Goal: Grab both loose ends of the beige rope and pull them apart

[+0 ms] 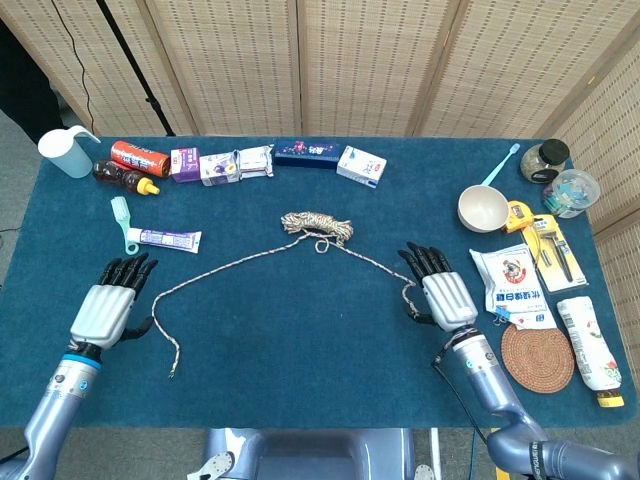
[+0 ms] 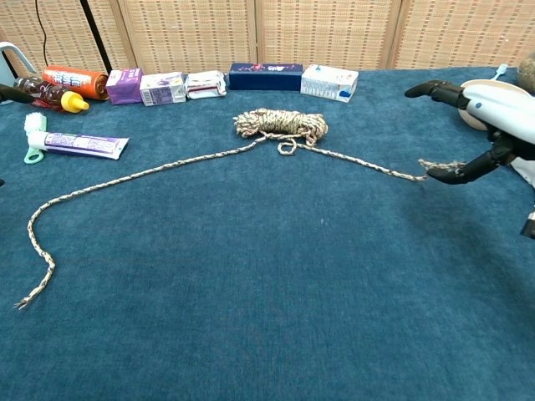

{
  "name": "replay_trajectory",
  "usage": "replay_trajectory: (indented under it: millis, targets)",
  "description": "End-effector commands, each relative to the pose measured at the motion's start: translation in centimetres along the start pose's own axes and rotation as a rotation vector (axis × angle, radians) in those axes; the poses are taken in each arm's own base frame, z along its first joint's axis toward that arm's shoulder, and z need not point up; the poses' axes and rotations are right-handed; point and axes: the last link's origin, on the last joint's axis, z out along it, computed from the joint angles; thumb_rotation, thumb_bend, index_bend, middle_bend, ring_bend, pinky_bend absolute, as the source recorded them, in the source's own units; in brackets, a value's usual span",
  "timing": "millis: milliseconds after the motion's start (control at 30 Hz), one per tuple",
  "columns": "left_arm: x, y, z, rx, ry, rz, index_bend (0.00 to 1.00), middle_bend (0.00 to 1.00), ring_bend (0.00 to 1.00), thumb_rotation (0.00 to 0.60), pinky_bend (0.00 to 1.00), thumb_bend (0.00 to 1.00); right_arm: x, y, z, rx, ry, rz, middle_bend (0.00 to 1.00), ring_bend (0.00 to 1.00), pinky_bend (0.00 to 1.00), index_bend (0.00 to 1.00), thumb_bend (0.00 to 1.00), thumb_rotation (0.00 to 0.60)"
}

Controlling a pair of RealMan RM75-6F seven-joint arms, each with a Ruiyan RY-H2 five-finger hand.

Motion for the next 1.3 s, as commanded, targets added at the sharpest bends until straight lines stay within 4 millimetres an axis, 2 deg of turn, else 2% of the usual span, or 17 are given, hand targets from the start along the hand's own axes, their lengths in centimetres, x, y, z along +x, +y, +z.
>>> replay_trajectory:
  millis: [33,233,400,800,967,1100,1200,1300]
  targets:
    - [0.3,-0.9,-0.5,0.021,0.004,-0.001,0.0,0.0,0.0,0.56,0.0,0.28,0.6,0.6,-0.5,-0.01,0.001,-0.012,0.0,0.0,0.0,0.0,0.31,0.6]
    - [1.0,-3.5,-1.8,0.085,0.007,0.019,0.0,0.0,0.0,0.552,0.0,0.28,1.6,1.6,-1.4,-0.037,0.012,-0.045,0.0,0.0,0.0,0.0,0.25,0.6]
    - [1.4,-5.3,-3.1,0.144,0.016,0.03,0.0,0.0,0.0,0.548,0.0,0.28,2.4,2.8,-2.6,-0.063,0.034,-0.09,0.0,0.0,0.0,0.0,0.25,0.6]
    - [2.0,-7.8,-5.7,0.236,0.063,-0.006,0.0,0.0,0.0,0.547,0.0,0.28,4.4,5.9,-5.7,-0.172,0.076,-0.154,0.0,0.0,0.0,0.0,0.25,0.6]
    - [2.3,-8.2,-6.6,0.25,0.078,-0.016,0.01,0.0,0.0,0.547,0.0,0.28,5.1,6.5,-6.3,-0.195,0.11,-0.136,0.0,0.0,0.0,0.0,0.25,0.6]
    - [2.5,-7.9,-8.0,0.251,0.107,-0.057,0.07,0.0,0.0,0.546,0.0,0.28,5.4,7.0,-7.1,-0.215,0.141,-0.12,0.02,0.0,0.0,0.06,0.25,0.6]
    - [2.7,-7.6,-9.0,0.234,0.158,-0.071,0.13,0.01,0.0,0.546,0.0,0.28,5.5,7.3,-8.0,-0.237,0.162,-0.109,0.07,0.0,0.0,0.16,0.25,0.6]
    - [2.5,-7.6,-10.0,0.224,0.183,-0.066,0.18,0.04,0.0,0.543,0.0,0.28,5.7,7.5,-8.8,-0.25,0.18,-0.117,0.1,0.02,0.0,0.22,0.25,0.6]
